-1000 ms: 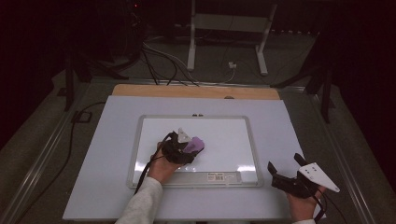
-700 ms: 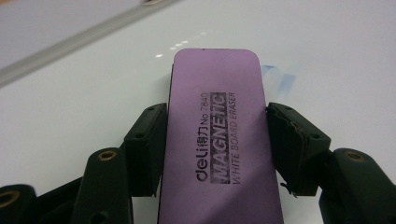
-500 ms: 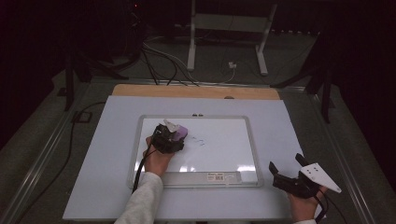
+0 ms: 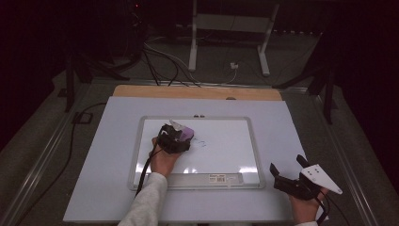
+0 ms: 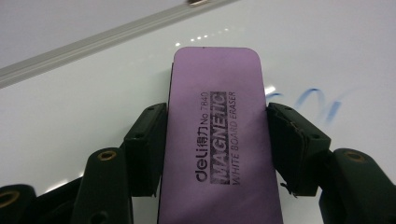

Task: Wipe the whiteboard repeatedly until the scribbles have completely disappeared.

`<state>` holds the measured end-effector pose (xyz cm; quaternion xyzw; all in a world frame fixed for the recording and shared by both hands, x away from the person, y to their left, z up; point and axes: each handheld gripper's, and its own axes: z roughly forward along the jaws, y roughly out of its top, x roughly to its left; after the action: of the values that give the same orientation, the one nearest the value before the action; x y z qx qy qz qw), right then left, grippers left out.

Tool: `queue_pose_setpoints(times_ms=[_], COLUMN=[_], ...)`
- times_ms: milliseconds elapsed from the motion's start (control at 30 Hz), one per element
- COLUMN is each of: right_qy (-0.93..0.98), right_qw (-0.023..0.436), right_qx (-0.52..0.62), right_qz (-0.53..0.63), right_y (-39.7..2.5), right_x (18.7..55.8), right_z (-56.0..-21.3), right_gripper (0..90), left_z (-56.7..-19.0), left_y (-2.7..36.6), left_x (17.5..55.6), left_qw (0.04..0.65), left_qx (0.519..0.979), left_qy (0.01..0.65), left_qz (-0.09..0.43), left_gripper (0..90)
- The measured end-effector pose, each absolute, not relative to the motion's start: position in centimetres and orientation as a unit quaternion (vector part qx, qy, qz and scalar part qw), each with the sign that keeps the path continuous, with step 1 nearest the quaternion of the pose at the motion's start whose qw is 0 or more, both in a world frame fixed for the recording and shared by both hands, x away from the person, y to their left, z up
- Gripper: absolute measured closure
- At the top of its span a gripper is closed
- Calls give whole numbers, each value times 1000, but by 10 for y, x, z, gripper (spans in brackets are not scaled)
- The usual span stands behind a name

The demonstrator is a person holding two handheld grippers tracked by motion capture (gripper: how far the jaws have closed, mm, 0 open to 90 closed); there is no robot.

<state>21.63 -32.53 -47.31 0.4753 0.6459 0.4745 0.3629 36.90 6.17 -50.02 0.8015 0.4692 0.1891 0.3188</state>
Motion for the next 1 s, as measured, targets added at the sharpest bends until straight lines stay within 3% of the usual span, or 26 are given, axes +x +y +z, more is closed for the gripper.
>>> queue_pose_setpoints(times_ms=[367, 867, 1000], right_qy=[645, 643, 643], right_qw=[363, 365, 365], right_qx=[475, 477, 476], right_qz=[475, 475, 475], right_y=[-326, -328, -328], right_x=[216, 215, 215], right_z=[-473, -472, -472], right_gripper=[1, 1, 1], left_z=[-499, -498, -498], left_y=[40, 62, 60], left_x=[347, 380, 385], left_qw=[339, 308, 300], left_qx=[859, 794, 791], left_qy=[357, 490, 498], left_qz=[139, 186, 191], left_gripper=[420, 420, 420])
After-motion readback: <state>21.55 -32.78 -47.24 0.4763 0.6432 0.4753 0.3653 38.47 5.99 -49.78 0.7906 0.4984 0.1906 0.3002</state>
